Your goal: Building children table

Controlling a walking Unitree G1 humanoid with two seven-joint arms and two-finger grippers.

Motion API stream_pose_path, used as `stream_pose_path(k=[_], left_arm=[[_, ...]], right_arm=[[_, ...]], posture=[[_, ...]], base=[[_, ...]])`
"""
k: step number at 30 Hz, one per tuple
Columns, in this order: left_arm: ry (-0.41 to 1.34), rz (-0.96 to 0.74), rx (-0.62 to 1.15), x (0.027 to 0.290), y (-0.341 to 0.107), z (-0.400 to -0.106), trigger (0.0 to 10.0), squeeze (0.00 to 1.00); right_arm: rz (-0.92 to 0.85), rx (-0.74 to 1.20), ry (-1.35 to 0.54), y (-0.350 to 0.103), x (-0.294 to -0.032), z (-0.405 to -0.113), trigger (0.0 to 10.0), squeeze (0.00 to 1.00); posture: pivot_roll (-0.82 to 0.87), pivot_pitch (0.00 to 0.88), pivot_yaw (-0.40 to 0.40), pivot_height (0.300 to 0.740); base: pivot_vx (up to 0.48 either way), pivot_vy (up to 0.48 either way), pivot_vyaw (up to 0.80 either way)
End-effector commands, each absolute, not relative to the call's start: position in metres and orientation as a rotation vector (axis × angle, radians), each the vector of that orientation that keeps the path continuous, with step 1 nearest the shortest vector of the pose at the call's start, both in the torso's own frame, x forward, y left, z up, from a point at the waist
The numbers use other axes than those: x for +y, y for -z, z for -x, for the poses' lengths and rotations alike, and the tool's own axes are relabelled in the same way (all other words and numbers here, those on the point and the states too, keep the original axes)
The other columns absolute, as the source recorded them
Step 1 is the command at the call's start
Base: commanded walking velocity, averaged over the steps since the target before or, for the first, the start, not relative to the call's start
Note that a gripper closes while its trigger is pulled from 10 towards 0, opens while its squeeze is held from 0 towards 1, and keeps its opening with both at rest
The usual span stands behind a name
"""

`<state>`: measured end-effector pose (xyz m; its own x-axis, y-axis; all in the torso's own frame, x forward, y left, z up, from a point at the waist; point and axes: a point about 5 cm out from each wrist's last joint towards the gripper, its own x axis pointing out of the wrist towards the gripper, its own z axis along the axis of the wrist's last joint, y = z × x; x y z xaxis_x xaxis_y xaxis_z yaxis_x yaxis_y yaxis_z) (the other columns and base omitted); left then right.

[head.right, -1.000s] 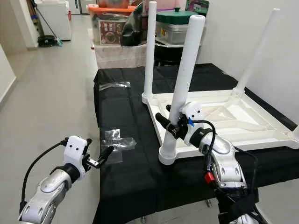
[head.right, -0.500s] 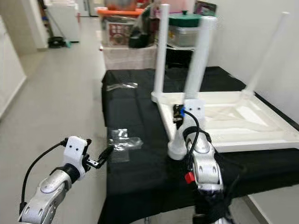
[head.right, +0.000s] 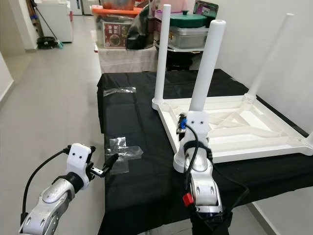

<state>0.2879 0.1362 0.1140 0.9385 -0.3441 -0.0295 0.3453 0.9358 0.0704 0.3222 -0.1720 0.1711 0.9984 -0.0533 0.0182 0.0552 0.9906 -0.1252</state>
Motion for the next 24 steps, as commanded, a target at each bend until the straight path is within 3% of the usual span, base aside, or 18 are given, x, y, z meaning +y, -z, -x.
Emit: stream_pose_path(k=[1,2,8,10,12,13,14,15,16,21,24], left_arm=[[0.346,-0.084,0.033,0.138,-0.110,-0.286,10.0,0.00],[0.346,-0.084,0.032,0.138,-0.110,-0.286,10.0,0.00],[0.346,-0.084,0.031,0.139,-0.111,-0.286,10.0,0.00],[0.355,-0.086,0.030,0.137,-0.111,-0.286,10.0,0.00],[0.358,-0.087,0.029,0.136,-0.111,-0.287,10.0,0.00],[0.358,-0.087,0.028,0.136,-0.112,-0.287,10.0,0.00],[0.358,-0.087,0.028,0.136,-0.112,-0.287,10.0,0.00],[0.357,-0.088,0.027,0.137,-0.112,-0.287,10.0,0.00],[0.356,-0.088,0.025,0.137,-0.113,-0.288,10.0,0.00],[0.354,-0.090,0.026,0.139,-0.113,-0.287,10.0,0.00],[0.353,-0.093,0.029,0.141,-0.113,-0.286,10.0,0.00]], right_arm=[[0.132,-0.008,0.010,-0.177,-0.180,-0.329,10.0,0.71],[0.136,-0.058,-0.044,-0.187,-0.186,-0.332,10.0,0.00],[0.147,-0.128,-0.160,-0.201,-0.194,-0.333,10.0,0.00],[0.261,-0.120,-0.457,-0.204,-0.204,-0.327,10.0,0.00],[0.305,-0.100,-0.589,-0.204,-0.207,-0.323,10.0,0.00],[0.304,-0.089,-0.608,-0.202,-0.207,-0.322,8.6,0.00],[0.304,-0.089,-0.608,-0.202,-0.207,-0.322,8.6,0.00],[0.302,-0.087,-0.637,-0.201,-0.207,-0.321,3.7,0.00],[0.287,-0.089,-0.619,-0.200,-0.207,-0.324,0.0,0.00],[0.257,-0.108,-0.519,-0.200,-0.207,-0.330,0.0,0.00],[0.183,-0.134,-0.275,-0.199,-0.201,-0.334,0.0,0.00]], posture=[[0.06,0.000,-0.060,0.740],[0.06,0.000,-0.062,0.740],[0.06,0.000,-0.058,0.740],[0.06,0.000,-0.057,0.740],[0.06,0.000,-0.057,0.740],[0.06,0.000,-0.057,0.740],[0.06,0.000,-0.057,0.740],[0.06,0.000,-0.057,0.740],[0.06,0.000,-0.057,0.740],[0.06,0.000,-0.052,0.740],[0.06,0.000,-0.046,0.740]], base=[[0.000,0.000,0.00],[0.000,0.000,0.00],[0.000,0.000,0.00],[0.000,0.000,0.00],[0.000,0.000,0.00],[0.000,0.000,0.00],[0.000,0.000,0.00],[0.000,0.000,0.00],[0.000,0.000,0.00],[0.000,0.000,0.00],[0.000,0.000,0.00]])
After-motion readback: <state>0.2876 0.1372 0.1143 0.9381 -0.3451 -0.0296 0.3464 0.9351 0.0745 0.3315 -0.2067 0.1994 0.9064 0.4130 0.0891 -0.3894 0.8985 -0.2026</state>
